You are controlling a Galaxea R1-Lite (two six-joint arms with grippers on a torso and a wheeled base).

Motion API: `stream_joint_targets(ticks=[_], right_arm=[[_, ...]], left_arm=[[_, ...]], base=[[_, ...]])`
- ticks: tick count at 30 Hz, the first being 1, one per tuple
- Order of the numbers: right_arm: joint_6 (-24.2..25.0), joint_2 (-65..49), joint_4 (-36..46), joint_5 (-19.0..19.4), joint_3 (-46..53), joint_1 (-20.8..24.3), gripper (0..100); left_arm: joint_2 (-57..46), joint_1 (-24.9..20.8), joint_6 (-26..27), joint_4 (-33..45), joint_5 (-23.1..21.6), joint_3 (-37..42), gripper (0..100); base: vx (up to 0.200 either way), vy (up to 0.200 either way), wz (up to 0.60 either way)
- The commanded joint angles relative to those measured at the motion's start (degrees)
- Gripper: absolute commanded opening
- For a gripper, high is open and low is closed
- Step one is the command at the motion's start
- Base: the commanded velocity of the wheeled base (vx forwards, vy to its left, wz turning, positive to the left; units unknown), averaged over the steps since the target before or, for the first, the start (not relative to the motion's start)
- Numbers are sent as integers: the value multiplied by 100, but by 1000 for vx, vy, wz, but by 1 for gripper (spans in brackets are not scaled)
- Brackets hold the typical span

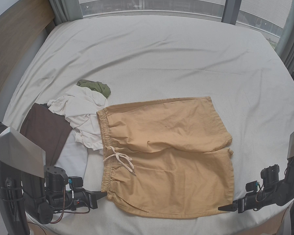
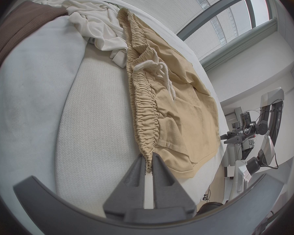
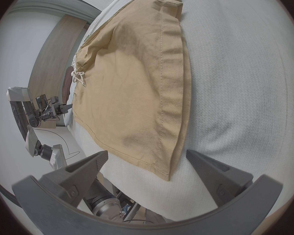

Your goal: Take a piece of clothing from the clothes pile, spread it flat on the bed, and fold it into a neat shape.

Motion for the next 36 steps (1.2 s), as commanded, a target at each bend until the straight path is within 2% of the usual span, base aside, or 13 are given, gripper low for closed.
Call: stream_joint_targets(ticks=[1,23,29,36], right_arm=[[-1,50,4,0,101,2,0],[-19,94,110,0,101,-7,0],[-36,-301,584,9,101,2,0],[-150,-521,1006,0,101,-16,0]], left_arm=[[7,-7,-2,-1,-1,0,0],[51,1,-2,-1,-27,26,0],[-72,36,-19,8,-238,334,0],[-37,168,-2,113,-247,474,0]], base=[[0,0,0],[0,0,0],[0,0,0],[0,0,0]])
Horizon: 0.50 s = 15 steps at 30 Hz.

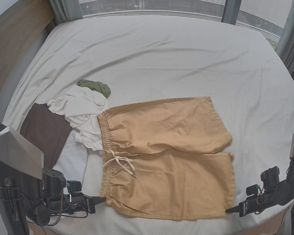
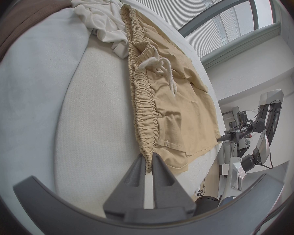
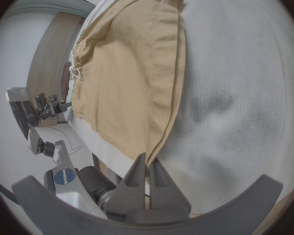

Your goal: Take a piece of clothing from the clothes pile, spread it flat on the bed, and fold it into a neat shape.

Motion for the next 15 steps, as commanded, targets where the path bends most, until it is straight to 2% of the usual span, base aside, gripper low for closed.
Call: stream_joint_targets(ticks=[1,7,15], right_arm=[[-46,-223,206,-2,101,-2,0],[-143,-328,558,-2,101,6,0],[-275,-697,1094,-2,101,77,0]], left_arm=[[13,129,58,124,-3,123,0],[-136,269,752,1099,-47,123,0],[-602,269,823,1486,-399,123,0]], base=[[0,0,0],[0,0,0],[0,0,0]])
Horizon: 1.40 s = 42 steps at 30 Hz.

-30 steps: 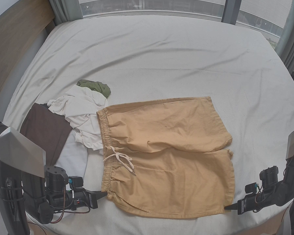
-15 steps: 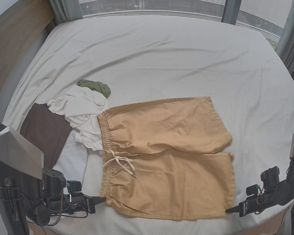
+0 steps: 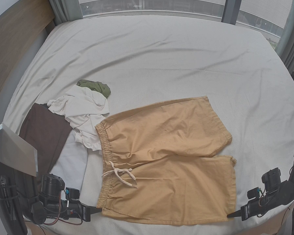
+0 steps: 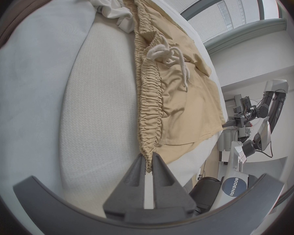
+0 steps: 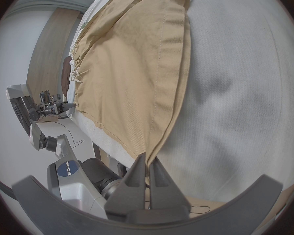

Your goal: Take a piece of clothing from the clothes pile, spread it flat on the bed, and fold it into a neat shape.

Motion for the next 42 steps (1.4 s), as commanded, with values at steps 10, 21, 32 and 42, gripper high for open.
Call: stream_joint_targets(ticks=[10,21,32,42], right_arm=[[-4,-686,-624,774,101,37,0],[602,-694,-2285,1143,92,-112,0],[2061,-659,-4043,1081,-83,-77,0],[2466,-633,-4333,1046,-496,-104,0]], left_arm=[[-339,-59,-424,-1278,-322,99,0],[-990,-121,-1355,-1506,-436,-297,0],[-1148,-147,-1803,-1506,-410,-736,0],[-1341,-147,-2304,-1498,-331,-1070,0]], base=[[0,0,0],[0,0,0],[0,0,0],[0,0,0]])
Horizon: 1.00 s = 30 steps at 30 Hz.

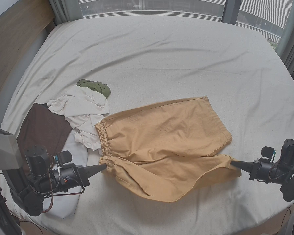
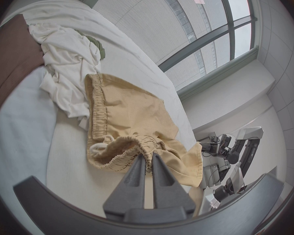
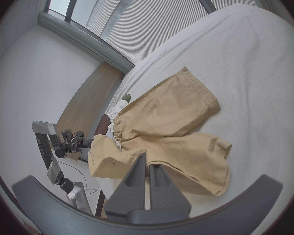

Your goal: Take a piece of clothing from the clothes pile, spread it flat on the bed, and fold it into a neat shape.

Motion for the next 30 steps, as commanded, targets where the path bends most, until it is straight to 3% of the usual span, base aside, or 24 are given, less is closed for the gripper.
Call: stream_joint_targets(ticks=[1,6,16,22,30], right_arm=[[95,18,-12,-6,-211,-11,0],[280,0,-29,-6,-431,-29,0],[517,-79,-126,-15,-879,-20,0],[772,27,-117,-340,-1424,50,0],[930,167,-91,-357,-2004,50,0]], left_arm=[[-96,13,-76,-8,118,-195,0],[-87,30,-146,-8,399,-405,0],[-192,30,-331,-8,408,-502,0],[-254,57,-339,-8,417,-529,0],[-236,66,-339,-8,426,-590,0]], base=[[0,0,0],[0,0,0],[0,0,0],[0,0,0],[0,0,0]])
